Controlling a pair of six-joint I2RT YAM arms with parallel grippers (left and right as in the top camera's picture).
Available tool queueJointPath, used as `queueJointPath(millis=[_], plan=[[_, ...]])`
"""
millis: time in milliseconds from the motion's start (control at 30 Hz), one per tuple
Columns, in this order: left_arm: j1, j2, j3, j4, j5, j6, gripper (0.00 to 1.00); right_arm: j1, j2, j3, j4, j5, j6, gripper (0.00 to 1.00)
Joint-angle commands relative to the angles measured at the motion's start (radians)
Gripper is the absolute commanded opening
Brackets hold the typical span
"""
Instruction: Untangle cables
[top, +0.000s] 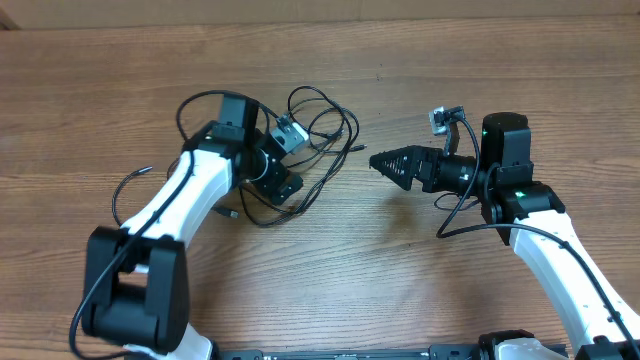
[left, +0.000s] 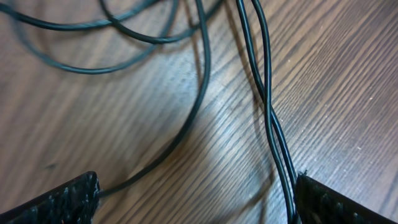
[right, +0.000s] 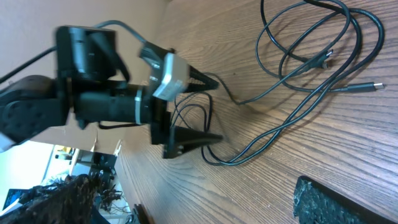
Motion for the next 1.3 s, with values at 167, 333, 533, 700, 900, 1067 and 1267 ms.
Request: queueJointPath(millis=[167, 333, 533, 700, 900, 1067, 1267], plan=[[-0.017, 0.083, 0.011, 0.053, -0.054, 0.066, 1.0, 0.002, 0.002, 0.004, 0.005, 0.01, 0.003, 1.0], [-0.014, 0.083, 0.011, 0.127, -0.157, 0.075, 0.99, 0.002, 0.002, 0.004, 0.005, 0.01, 0.003, 1.0], [-0.012, 0.087, 0.011, 0.129, -0.158, 0.218, 1.0, 0.002, 0.002, 0.004, 0.005, 0.01, 0.004, 1.0], [-0.012, 0.105, 0.011, 0.127, -0.161, 0.233, 1.0, 0.002, 0.002, 0.004, 0.005, 0.01, 0.003, 1.0], [-0.012, 0.159, 0.011, 0.128, -0.161, 0.233, 1.0, 0.002, 0.002, 0.004, 0.005, 0.01, 0.004, 1.0], [-0.013, 0.164, 0.011, 0.136, -0.157, 0.233, 0.99, 0.002, 0.002, 0.004, 0.005, 0.01, 0.004, 1.0], [-0.012, 0.164, 0.011, 0.146, -0.157, 0.233, 0.7, 0.002, 0.002, 0.004, 0.005, 0.01, 0.004, 1.0]])
